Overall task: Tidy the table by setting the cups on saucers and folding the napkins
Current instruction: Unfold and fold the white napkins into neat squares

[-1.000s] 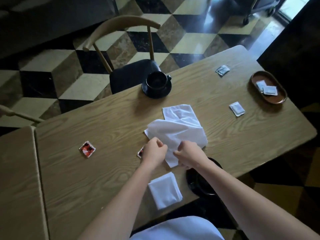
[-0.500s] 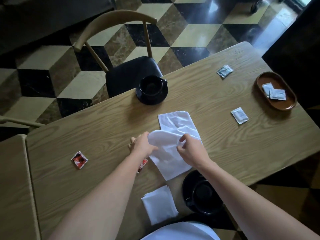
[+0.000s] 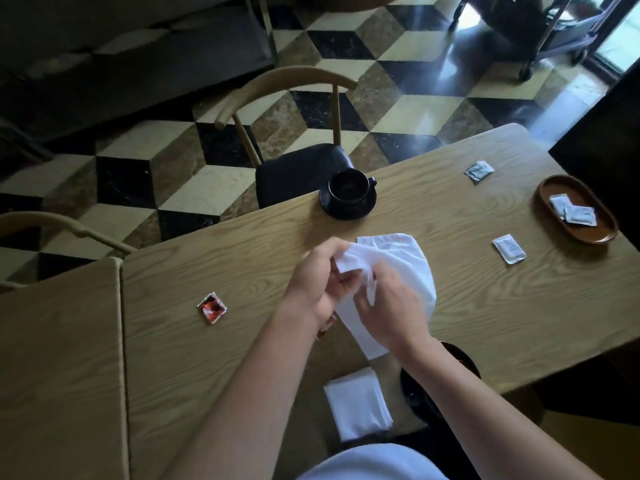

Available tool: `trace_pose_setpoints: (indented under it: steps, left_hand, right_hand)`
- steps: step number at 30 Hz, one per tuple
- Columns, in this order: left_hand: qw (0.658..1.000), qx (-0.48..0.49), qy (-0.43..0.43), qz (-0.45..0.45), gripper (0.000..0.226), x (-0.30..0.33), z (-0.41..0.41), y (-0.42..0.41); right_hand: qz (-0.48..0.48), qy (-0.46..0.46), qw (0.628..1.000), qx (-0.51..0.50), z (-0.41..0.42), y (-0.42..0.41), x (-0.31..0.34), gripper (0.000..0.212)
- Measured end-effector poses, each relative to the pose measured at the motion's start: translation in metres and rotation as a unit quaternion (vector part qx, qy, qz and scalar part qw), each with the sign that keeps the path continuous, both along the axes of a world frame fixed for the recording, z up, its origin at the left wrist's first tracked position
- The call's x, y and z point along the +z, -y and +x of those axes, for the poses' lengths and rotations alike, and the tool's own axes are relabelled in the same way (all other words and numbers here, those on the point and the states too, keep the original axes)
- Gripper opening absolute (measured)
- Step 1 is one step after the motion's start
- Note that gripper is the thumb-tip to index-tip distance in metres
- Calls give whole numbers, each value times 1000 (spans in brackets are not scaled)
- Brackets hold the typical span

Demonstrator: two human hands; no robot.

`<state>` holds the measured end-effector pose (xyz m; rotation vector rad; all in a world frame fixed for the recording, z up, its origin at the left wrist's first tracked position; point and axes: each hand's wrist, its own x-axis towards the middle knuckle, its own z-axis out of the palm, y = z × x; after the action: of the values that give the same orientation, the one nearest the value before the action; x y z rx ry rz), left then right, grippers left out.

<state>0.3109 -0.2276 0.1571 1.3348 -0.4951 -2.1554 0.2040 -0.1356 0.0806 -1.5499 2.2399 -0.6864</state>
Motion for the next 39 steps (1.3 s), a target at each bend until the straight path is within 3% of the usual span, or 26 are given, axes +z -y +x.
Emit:
trace_pose_setpoints:
  steps: [3,6,7,9,10,12,17,20,24,26,29,33,36,39]
  left_hand:
    - [990,56,-128,-19,18,54,35,1]
    - [968,57,-243,-40,25,102,79,-6]
    - [969,41,-237,-61,21,114,91,-8]
    - [979,18,-106,-172,12,132,117,-12]
    - [973,18,-36,-229,10,140,129,-13]
    - [961,35,14,-274,11,156,148,-12]
    - [966,79,-118,-218,9,181,198,-17]
    - [966,106,-150,-182,24,183,225,-29]
    - [963,127,-171,-164,16,180,261,-35]
    - [959,151,-181,-158,14,176,283,-29]
    - [954,193,-150,-175,20,163,311,-10]
    - [959,229,-47,-158,29,136,333,27]
    - [963,224,-20,-148,39,121,350,58]
    - [960,231,-23,-156,25,124,362,87]
  right_hand:
    - [-55,-36,997,-37,10,0,30,16]
    - [-98,-15,993,-58,39,6,64,27]
    - [-122,-3,991,-53,50,9,75,25]
    - [-165,31,985,-36,78,13,99,16]
    - [-178,54,982,-32,92,13,111,20]
    - [-195,104,975,-27,118,13,132,22]
    - [-218,238,944,68,190,-14,158,38]
    - [-145,149,976,71,225,-25,146,47]
    - [-68,-10,996,56,235,-15,116,17]
    - [-29,-33,997,60,225,-7,100,16]
    - [18,17,1000,16,206,10,87,23]
    - [85,37,996,-12,187,52,96,25]
    - [41,73,996,-35,178,92,115,17]
    - [-26,122,989,-74,173,124,141,31]
